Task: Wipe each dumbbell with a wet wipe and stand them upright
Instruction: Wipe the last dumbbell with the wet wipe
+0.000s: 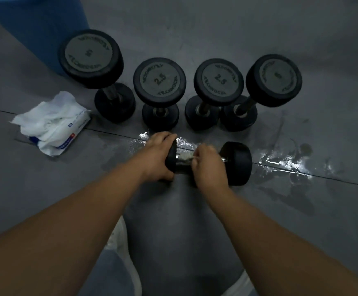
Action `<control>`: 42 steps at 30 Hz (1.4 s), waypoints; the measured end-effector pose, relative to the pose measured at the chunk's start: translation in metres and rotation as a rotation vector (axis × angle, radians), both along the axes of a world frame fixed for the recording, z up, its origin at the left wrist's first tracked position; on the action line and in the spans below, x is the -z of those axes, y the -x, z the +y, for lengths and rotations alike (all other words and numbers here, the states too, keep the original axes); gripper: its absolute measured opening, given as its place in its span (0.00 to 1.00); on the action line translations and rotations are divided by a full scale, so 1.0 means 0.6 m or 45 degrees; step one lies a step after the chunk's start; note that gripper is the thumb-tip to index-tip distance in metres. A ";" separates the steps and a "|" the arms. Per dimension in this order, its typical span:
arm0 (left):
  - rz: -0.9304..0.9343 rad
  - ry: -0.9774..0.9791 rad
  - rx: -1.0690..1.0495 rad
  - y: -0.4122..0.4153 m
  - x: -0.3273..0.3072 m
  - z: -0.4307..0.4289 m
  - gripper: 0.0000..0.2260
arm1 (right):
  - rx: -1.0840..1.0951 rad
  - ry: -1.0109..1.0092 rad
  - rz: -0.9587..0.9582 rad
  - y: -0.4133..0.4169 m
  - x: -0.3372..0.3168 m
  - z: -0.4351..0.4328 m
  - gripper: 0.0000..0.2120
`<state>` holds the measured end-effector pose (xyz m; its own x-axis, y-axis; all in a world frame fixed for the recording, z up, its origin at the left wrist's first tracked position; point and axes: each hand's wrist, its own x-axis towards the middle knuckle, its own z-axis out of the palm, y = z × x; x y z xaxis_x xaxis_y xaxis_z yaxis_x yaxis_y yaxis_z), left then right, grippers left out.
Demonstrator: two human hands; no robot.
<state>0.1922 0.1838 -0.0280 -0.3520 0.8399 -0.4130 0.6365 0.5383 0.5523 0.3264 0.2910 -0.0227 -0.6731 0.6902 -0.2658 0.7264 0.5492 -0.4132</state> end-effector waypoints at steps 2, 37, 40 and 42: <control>0.000 -0.019 -0.007 -0.002 0.003 -0.003 0.54 | -0.155 0.042 -0.142 -0.010 0.010 -0.015 0.06; -0.566 -0.067 -0.876 -0.083 -0.005 -0.049 0.22 | -0.269 0.510 -0.390 -0.011 0.018 0.054 0.09; -0.573 -0.118 -0.683 -0.073 0.008 -0.059 0.36 | -0.396 0.638 -0.594 0.006 0.019 0.045 0.10; -0.620 -0.127 -0.580 -0.068 0.015 -0.074 0.42 | -0.427 0.774 -0.610 0.009 0.020 0.041 0.11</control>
